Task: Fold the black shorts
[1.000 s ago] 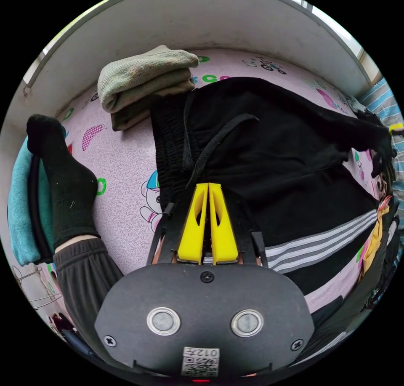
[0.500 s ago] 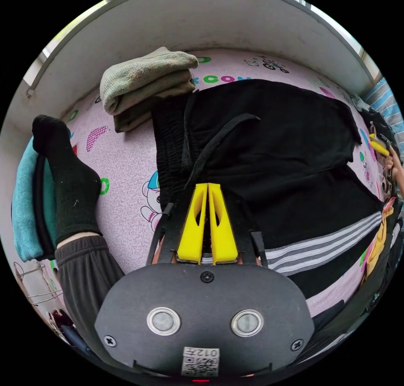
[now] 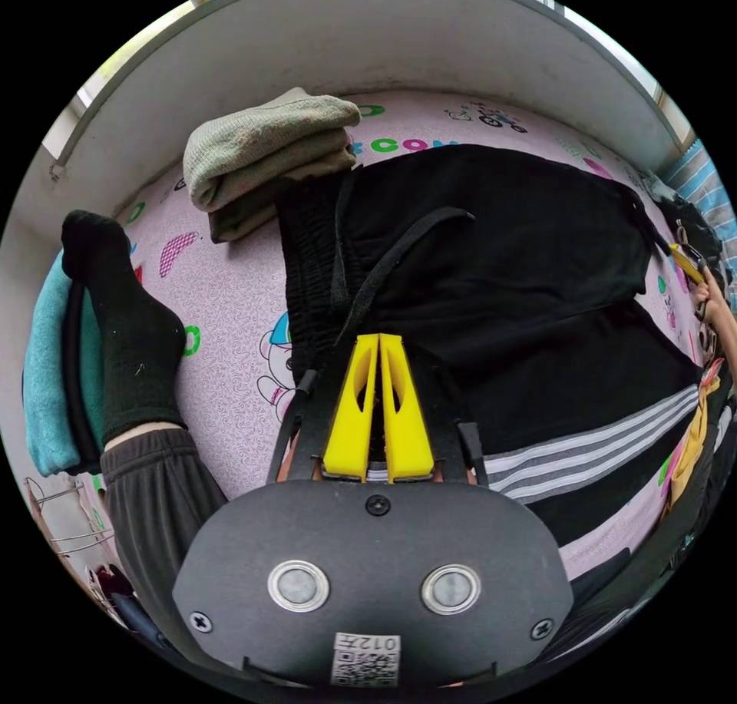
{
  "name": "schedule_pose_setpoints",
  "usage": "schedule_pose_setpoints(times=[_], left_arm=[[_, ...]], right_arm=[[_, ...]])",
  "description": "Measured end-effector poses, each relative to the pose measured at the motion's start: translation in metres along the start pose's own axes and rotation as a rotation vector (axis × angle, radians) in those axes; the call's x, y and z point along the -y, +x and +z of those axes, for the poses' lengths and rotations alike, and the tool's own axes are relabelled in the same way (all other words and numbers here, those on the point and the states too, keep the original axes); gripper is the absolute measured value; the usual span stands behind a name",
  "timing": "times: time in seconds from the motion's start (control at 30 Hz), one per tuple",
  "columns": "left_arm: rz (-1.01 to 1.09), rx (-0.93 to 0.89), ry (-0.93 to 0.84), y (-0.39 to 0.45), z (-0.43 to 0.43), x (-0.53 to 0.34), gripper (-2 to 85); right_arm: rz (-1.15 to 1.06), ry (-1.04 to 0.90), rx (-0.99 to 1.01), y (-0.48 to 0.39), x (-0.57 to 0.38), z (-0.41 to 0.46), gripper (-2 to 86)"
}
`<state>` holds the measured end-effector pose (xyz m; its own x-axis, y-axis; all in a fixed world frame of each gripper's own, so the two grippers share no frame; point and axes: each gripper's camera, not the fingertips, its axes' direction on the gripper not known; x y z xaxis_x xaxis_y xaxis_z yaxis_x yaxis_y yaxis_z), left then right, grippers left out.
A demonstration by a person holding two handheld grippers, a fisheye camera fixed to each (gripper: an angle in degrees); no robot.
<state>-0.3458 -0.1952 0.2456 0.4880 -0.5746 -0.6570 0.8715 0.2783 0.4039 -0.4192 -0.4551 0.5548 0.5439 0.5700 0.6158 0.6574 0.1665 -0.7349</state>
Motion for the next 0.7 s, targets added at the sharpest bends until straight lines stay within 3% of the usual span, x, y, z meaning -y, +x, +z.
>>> schedule_pose_setpoints(times=[0.17,0.33,0.6,0.7], left_arm=[[-0.004,0.008,0.002,0.006,0.002,-0.002,0.5],[0.010,0.008,-0.004,0.012,0.005,-0.002,0.3],[0.000,-0.038,-0.023,0.014,0.010,-0.001,0.0],[0.031,0.004,-0.022,0.026,0.010,-0.002,0.0]], right_arm=[[-0.327,0.055,-0.314,-0.050,0.071,-0.066,-0.9],[-0.511,-0.052,-0.588,-0.084,0.083,-0.048,-1.0],[-0.516,-0.056,-0.749,-0.063,0.083,-0.001,-1.0],[-0.415,0.055,-0.855,-0.043,0.070,0.015,-0.9]])
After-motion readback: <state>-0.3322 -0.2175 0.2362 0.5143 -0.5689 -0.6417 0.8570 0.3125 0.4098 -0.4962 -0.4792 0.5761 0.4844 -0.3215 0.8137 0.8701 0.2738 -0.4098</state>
